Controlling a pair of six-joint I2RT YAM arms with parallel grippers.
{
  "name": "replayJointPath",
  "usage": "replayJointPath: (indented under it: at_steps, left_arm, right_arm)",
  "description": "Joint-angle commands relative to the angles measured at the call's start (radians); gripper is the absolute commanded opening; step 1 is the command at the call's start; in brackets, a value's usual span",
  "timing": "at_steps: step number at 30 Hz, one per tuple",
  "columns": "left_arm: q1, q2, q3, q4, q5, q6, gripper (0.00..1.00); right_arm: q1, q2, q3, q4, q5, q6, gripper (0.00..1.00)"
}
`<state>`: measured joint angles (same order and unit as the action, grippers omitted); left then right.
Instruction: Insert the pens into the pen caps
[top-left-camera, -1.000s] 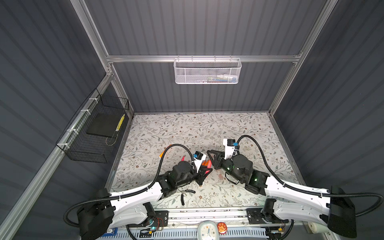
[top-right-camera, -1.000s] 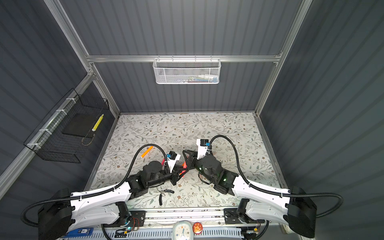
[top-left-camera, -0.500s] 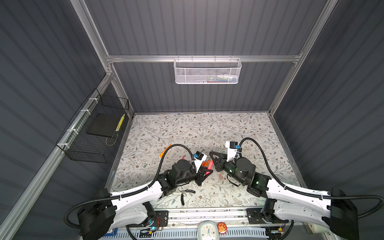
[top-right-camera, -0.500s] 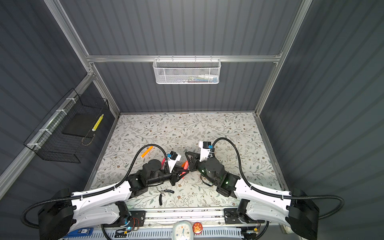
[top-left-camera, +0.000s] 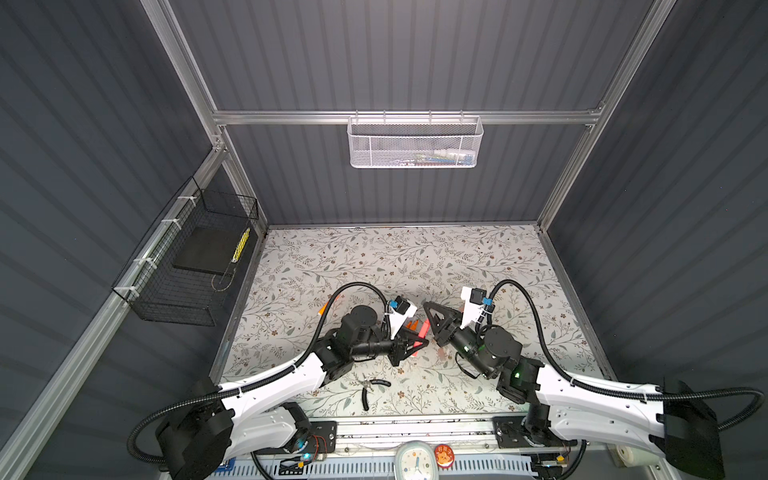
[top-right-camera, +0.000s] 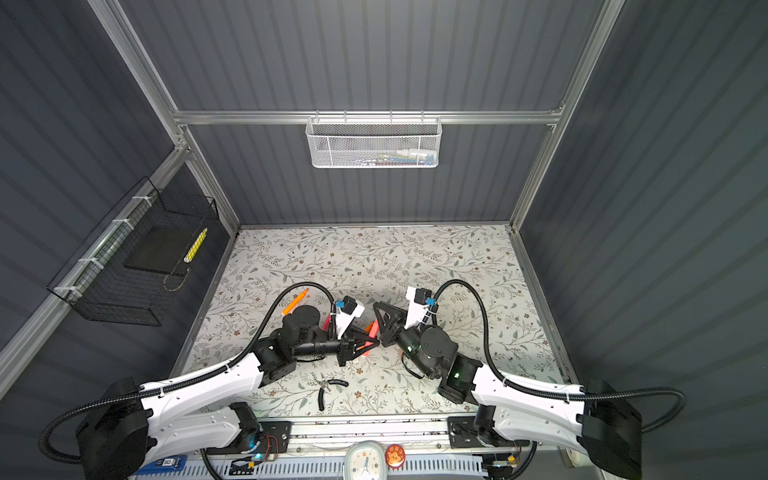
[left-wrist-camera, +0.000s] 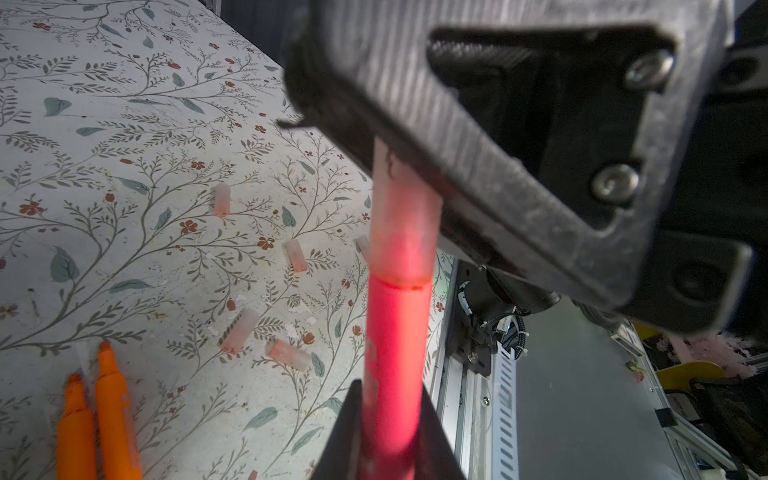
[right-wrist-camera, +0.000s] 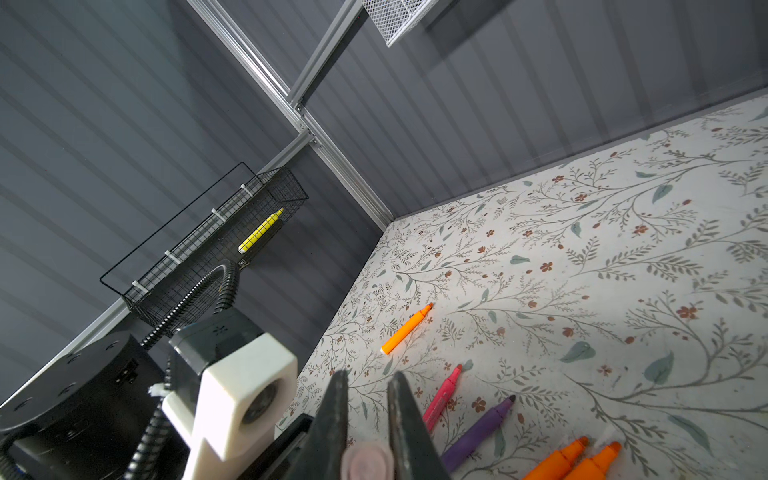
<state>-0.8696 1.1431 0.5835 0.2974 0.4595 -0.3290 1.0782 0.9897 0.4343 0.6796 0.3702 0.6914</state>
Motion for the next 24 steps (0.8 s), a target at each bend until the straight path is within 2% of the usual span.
replayJointPath:
  at_steps: [1, 8, 15, 19, 24]
  left_arm:
    - [0.07, -0.023, 0.117, 0.1, -0.327, -0.005, 0.0]
    - [0.07, -0.041, 0.153, 0.068, -0.368, 0.054, 0.0]
    - [0.071, -0.067, 0.16, 0.056, -0.436, 0.072, 0.0]
    - [0.073, -0.074, 0.162, 0.055, -0.401, 0.065, 0.0]
    - [0.123, -0.075, 0.141, 0.108, -0.265, 0.011, 0.0]
  right_arm:
    - [0.099, 0.036, -0.02, -0.091, -0.172, 0.03, 0.0]
    - [0.122, 0.12, -0.023, -0.013, -0.181, 0.031, 0.0]
    - [0.146, 0.163, -0.002, -0.037, -0.145, 0.016, 0.0]
    - [0.146, 0.162, -0.008, -0.027, -0.155, 0.004, 0.0]
    - [0.152, 0.157, -0.063, 0.08, -0.204, -0.033, 0.0]
